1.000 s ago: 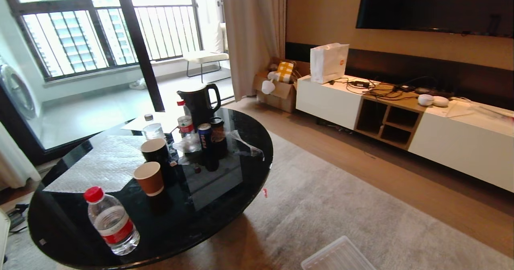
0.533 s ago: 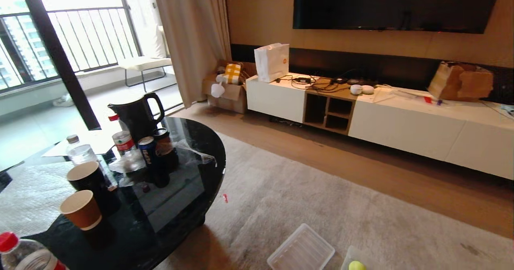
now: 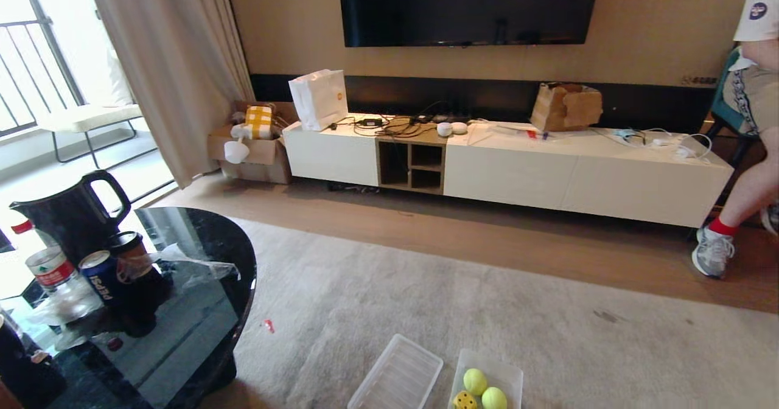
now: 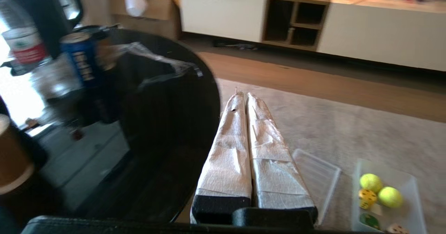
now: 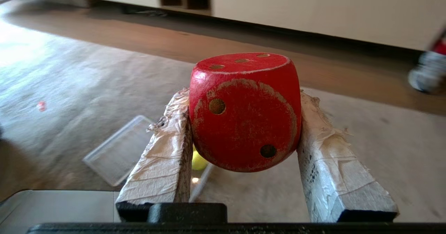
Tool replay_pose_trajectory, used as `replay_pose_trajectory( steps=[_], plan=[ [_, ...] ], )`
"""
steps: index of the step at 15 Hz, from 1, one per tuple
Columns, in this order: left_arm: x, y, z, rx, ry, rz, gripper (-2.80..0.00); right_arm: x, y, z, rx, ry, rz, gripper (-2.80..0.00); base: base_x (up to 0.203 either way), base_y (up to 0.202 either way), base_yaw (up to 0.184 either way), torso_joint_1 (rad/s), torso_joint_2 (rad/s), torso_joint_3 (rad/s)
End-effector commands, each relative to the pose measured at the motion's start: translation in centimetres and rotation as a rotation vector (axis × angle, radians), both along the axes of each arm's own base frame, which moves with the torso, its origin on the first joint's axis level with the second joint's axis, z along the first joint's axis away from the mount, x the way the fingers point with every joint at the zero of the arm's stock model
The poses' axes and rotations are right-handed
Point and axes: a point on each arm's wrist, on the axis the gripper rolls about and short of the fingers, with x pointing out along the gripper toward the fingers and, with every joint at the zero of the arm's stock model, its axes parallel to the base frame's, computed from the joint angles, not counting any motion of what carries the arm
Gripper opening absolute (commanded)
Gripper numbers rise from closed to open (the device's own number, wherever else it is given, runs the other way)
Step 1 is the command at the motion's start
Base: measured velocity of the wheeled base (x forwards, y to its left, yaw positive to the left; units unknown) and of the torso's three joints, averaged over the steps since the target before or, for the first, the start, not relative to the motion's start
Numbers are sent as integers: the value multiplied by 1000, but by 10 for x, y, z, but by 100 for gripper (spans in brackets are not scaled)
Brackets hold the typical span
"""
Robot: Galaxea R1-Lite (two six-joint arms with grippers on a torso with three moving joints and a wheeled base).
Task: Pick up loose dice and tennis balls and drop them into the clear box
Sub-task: Put the toys in the box
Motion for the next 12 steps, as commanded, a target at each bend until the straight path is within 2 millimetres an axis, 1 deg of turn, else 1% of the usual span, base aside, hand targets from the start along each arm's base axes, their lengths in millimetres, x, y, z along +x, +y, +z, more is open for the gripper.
replay_pose_trajectory(
  steps=[1, 3, 5, 12],
  plan=[
    [0, 0, 0, 0, 2, 0, -280, 0, 0, 0, -1, 2, 1, -280, 2, 5, -97, 1, 4, 1],
    [0, 0, 0, 0, 3, 0, -280, 0, 0, 0, -1, 2, 1, -280, 1, 1, -25, 6, 1, -15],
    [0, 0, 0, 0, 1, 0, -280, 0, 0, 0, -1, 2, 1, -280, 0, 0, 0, 3, 5, -109],
    [0, 0, 0, 0, 3, 0, -280, 0, 0, 0, -1, 2, 1, -280, 0, 0, 0, 4, 4, -195]
  ],
)
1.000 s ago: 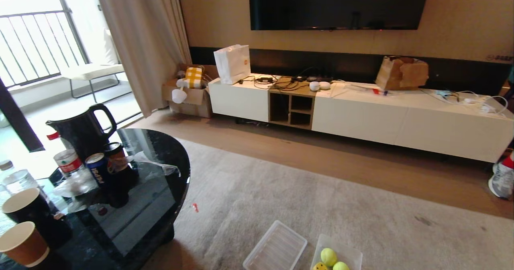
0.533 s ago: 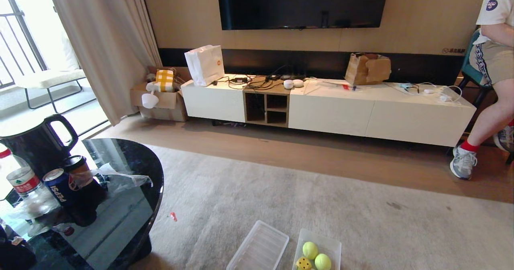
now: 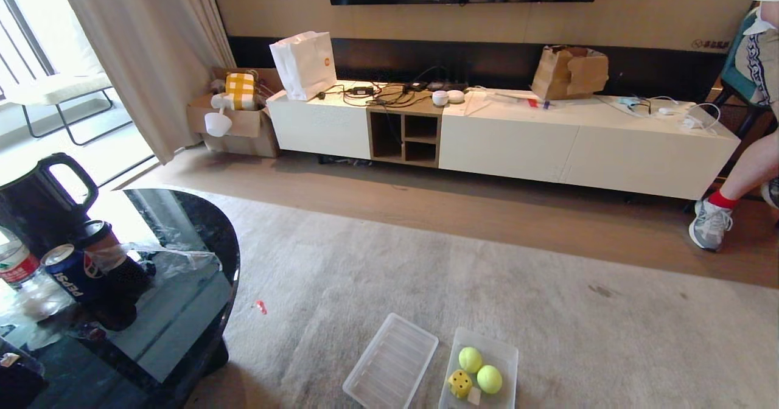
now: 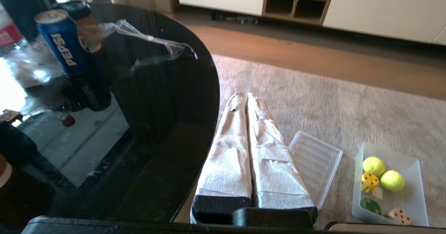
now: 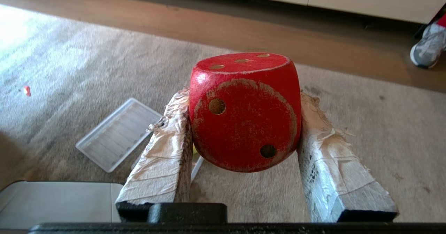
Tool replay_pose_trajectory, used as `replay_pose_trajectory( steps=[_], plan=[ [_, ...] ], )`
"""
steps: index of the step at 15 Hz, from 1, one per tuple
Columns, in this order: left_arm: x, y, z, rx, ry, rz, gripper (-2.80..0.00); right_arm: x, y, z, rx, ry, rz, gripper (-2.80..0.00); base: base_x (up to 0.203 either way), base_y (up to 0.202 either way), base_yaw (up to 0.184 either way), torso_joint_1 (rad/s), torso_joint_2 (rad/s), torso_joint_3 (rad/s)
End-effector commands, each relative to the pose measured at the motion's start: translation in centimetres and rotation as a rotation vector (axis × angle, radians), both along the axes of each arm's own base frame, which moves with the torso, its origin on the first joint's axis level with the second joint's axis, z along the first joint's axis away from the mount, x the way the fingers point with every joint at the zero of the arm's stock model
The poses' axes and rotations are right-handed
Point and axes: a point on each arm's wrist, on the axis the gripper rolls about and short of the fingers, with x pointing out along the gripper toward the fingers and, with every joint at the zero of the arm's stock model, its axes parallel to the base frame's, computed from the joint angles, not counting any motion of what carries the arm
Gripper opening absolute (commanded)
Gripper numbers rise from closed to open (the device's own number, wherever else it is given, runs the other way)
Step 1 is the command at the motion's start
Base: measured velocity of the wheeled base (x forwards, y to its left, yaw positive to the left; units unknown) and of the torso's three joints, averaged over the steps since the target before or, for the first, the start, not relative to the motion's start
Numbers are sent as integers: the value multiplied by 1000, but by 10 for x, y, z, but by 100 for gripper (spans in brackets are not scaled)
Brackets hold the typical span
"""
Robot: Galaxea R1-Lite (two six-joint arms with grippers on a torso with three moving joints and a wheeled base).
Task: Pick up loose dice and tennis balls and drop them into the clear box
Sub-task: Put the toys in the box
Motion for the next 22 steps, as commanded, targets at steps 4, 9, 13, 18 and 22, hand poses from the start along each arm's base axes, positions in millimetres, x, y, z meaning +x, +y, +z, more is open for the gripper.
replay_pose_trajectory(
  steps=[4, 9, 13, 18, 22],
  plan=[
    [0, 0, 0, -1, 0, 0, -280, 0, 0, 0, 1, 2, 1, -280, 0, 0, 0, 3, 4, -200],
    [0, 0, 0, 0, 1, 0, -280, 0, 0, 0, 1, 2, 1, -280, 0, 0, 0, 4, 0, -197],
    [0, 0, 0, 0, 0, 0, -280, 0, 0, 0, 1, 2, 1, -280, 0, 0, 0, 3, 2, -201],
    [0, 0, 0, -2, 1, 0, -280, 0, 0, 0, 1, 2, 1, -280, 0, 0, 0, 5, 3, -195],
    [0, 0, 0, 0, 1, 0, -280, 0, 0, 0, 1, 2, 1, -280, 0, 0, 0, 2, 0, -197]
  ],
)
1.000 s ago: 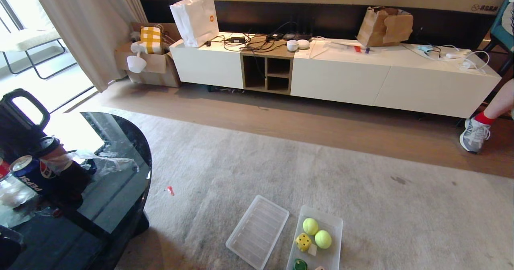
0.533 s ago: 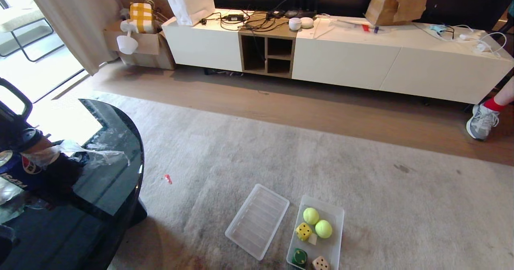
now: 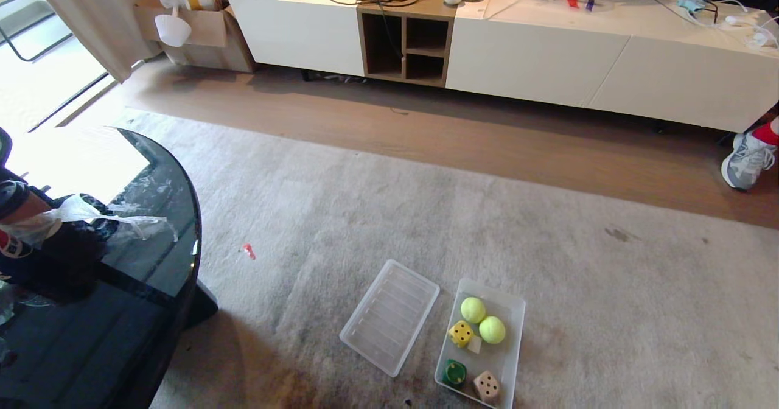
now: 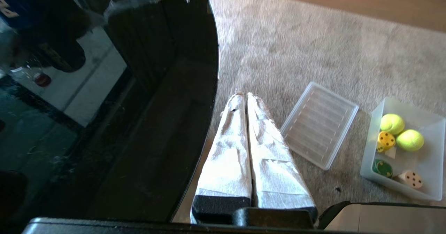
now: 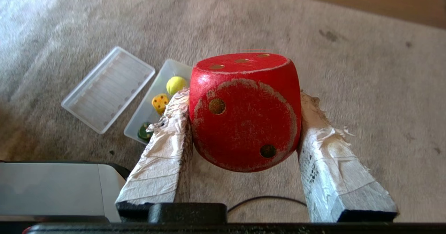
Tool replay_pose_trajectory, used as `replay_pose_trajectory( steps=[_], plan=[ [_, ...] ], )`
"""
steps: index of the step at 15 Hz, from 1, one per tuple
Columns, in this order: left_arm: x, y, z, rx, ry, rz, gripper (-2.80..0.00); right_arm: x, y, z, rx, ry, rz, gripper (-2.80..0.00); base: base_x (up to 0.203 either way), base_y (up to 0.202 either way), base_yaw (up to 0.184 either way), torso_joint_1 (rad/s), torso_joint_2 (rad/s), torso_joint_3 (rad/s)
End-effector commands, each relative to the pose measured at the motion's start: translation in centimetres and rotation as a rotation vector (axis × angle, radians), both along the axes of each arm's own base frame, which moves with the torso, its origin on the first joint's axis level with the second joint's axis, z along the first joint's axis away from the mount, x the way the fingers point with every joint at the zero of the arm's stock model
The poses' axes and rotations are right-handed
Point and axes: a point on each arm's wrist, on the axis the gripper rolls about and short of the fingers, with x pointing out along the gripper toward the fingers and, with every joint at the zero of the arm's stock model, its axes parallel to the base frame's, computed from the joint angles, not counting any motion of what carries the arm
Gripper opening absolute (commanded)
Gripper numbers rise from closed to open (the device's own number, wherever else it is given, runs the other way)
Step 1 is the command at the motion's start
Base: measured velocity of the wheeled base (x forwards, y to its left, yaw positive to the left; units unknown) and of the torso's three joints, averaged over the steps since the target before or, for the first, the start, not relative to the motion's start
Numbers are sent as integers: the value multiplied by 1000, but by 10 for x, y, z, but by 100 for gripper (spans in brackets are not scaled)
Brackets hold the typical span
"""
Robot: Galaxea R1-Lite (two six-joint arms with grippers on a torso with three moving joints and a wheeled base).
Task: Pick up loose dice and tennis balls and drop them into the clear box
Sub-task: Put the toys in the box
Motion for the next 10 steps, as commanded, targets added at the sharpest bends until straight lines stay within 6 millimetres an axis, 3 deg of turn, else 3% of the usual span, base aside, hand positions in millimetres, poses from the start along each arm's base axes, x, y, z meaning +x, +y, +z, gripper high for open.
replay_pose_trajectory(
  steps=[1, 10],
  plan=[
    [0, 0, 0, -1, 0, 1, -280, 0, 0, 0, 0, 2, 1, -280, 0, 0, 0, 3, 4, -202],
    [0, 0, 0, -1, 3, 1, -280, 0, 0, 0, -2, 7, 1, -280, 0, 0, 0, 3, 2, -34]
  ],
)
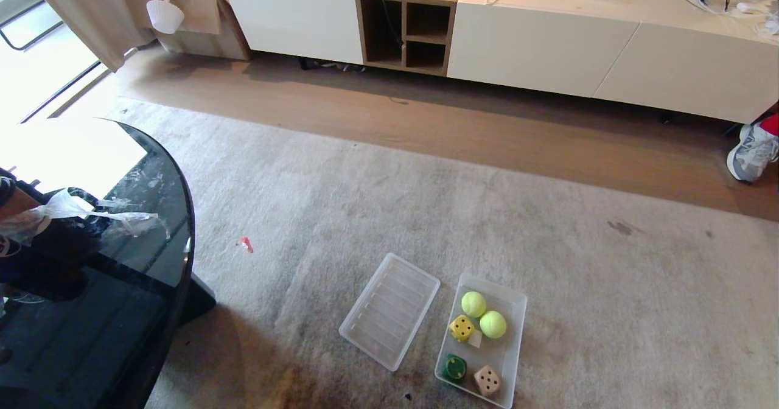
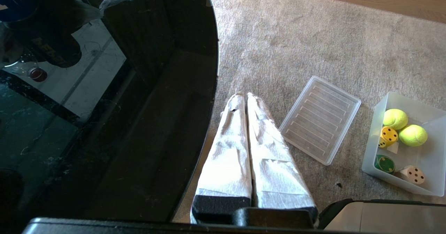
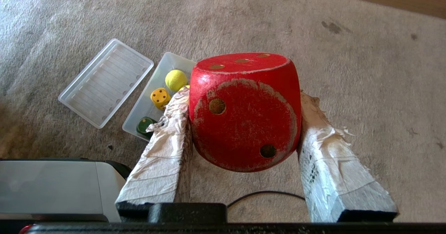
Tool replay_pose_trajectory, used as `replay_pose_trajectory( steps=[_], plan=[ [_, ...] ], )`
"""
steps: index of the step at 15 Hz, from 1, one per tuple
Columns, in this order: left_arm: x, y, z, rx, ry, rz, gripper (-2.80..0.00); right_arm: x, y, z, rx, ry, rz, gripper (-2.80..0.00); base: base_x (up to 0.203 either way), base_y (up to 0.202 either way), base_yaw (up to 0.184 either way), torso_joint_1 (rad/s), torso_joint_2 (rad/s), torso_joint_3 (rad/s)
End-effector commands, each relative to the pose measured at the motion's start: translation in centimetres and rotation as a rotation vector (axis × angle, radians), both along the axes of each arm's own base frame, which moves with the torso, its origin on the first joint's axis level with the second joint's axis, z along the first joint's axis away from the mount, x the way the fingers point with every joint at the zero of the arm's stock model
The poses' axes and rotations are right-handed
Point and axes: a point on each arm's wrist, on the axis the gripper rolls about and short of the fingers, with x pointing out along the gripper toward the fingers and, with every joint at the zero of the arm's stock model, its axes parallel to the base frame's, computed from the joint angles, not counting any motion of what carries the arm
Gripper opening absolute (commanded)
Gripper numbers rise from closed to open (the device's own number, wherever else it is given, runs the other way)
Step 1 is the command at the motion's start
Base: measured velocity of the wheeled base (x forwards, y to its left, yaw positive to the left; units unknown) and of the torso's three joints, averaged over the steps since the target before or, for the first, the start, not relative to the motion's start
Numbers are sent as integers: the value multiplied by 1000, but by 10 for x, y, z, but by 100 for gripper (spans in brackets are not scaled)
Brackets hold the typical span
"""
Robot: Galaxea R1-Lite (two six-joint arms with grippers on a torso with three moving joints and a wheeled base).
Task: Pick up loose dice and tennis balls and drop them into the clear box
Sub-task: Put the toys in the box
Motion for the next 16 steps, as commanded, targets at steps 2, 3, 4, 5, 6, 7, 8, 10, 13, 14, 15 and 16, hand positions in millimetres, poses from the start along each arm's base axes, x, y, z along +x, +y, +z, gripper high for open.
replay_pose_trajectory(
  steps=[2, 3, 4, 5, 6, 7, 8, 10, 13, 14, 15, 16],
  plan=[
    [0, 0, 0, -2, 0, 0, -280, 0, 0, 0, -2, 4, 1, -280, 0, 0, 0, 0, 0, 0],
    [0, 0, 0, -2, 0, 0, -280, 0, 0, 0, -2, 3, 1, -280, 0, 0, 0, 0, 0, 0],
    [0, 0, 0, -2, 0, 0, -280, 0, 0, 0, -2, 4, 1, -280, 5, -55, 14, -2, -2, 2],
    [0, 0, 0, -2, 0, 0, -280, 0, 0, 0, -2, 4, 1, -280, 3, -111, 9, 2, 2, 2],
    [0, 0, 0, -2, 0, 0, -280, 0, 0, 0, -2, 6, 1, -280, 1, -159, 0, 7, 2, -2],
    [0, 0, 0, -2, 0, 0, -280, 0, 0, 0, -2, 4, 1, -280, 0, -185, -2, 7, 2, 2],
    [0, 0, 0, -2, 0, 0, -280, 0, 0, 0, -2, 4, 1, -280, 0, -184, -2, -1, 2, 2],
    [0, 0, 0, -2, 0, 0, -280, 0, 0, 0, -2, 4, 1, -280, 0, -153, 2, 1, 5, 4],
    [0, 0, 0, -4, 2, 0, -280, 0, 0, 0, 0, 3, 0, -280, 0, -27, -2, 1, 1, 0],
    [0, 0, 0, -4, 2, 0, -280, 0, 0, 0, 0, 3, 0, -280, 0, 0, 0, 0, 0, 0],
    [0, 0, 0, -4, 2, 0, -280, 0, 0, 0, 0, 3, 0, -280, 0, 0, 0, 2, 2, -44],
    [0, 0, 0, -4, 3, 0, -280, 0, 0, 0, 0, 4, 0, -280, 0, 0, 0, 2, 2, -108]
  ],
)
